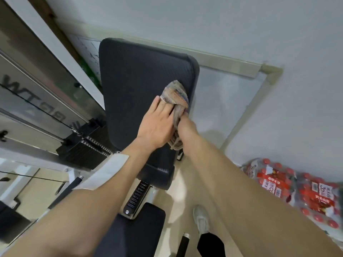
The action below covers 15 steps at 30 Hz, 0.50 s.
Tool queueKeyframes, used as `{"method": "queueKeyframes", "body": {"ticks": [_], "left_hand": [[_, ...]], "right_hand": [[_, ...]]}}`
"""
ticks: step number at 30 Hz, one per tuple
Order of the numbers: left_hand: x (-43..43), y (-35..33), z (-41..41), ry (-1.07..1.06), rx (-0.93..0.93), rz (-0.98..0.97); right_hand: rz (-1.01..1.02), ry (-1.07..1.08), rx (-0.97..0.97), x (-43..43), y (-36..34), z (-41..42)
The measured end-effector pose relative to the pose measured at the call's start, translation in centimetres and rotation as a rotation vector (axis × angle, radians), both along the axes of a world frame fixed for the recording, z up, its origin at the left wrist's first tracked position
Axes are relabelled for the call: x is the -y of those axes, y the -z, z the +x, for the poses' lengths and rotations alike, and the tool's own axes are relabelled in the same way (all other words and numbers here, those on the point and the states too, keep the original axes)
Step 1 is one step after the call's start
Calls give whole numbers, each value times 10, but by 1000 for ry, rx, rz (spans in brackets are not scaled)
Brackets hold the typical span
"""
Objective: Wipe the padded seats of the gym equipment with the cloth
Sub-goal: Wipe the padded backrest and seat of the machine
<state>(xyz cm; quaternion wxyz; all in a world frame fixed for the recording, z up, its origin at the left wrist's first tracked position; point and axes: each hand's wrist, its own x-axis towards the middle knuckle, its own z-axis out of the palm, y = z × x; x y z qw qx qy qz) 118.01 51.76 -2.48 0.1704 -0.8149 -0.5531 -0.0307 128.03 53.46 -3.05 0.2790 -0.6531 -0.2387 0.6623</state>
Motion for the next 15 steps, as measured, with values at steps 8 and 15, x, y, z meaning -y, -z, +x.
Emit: {"method": "queueKeyframes", "body": {"ticks": [8,15], "left_hand": [[-71,-80,32,-8,111,178],[-2,25,14,-104,247,187]], "right_hand": [[662,86,-41,-51,-65,28],[751,102,-3,10,25,2]]}}
